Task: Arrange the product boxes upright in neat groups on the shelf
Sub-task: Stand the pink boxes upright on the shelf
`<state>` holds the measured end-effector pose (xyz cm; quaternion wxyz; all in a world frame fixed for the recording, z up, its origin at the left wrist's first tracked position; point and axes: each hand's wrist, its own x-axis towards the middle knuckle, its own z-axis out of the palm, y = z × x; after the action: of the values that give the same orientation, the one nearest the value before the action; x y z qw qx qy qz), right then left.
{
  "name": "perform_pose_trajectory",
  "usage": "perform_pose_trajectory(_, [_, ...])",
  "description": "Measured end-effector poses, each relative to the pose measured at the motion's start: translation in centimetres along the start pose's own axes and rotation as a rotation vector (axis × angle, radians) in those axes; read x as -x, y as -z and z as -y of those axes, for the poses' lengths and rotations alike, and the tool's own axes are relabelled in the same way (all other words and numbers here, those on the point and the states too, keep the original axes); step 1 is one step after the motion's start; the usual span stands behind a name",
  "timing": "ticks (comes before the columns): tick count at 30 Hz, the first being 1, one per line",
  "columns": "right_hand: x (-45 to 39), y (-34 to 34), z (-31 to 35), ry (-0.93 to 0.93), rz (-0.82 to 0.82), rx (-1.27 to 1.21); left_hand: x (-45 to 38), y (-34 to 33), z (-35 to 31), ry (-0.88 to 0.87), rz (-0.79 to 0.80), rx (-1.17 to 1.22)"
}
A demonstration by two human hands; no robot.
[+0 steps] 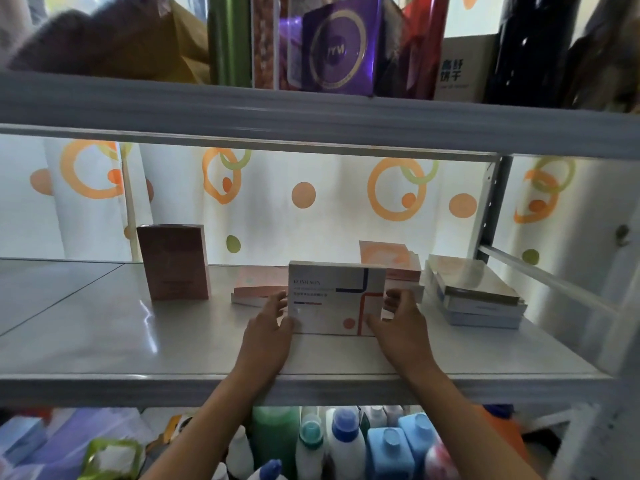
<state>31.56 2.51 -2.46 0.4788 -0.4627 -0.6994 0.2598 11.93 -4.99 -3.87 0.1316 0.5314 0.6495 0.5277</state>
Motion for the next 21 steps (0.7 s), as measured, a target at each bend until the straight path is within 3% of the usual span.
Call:
perform_pose_trajectory(8, [-1.4,1.1,3.1,0.147,-0.115,0.018,-1.3,1.0,-0.1,-0.052,-0.11,-0.082])
perform_pose_trajectory(16, [-3.8,0.4,3.8,0.193,-0.092,0.213,-2.1,0.3,-1.0,-0.073,-0.062,-0.022])
perform_pose_trajectory(21, [-4.8,0.5,3.2,0.349,-0.146,0.435,-1.3,-0.5,0.1,-0.127,-0.122,0.01])
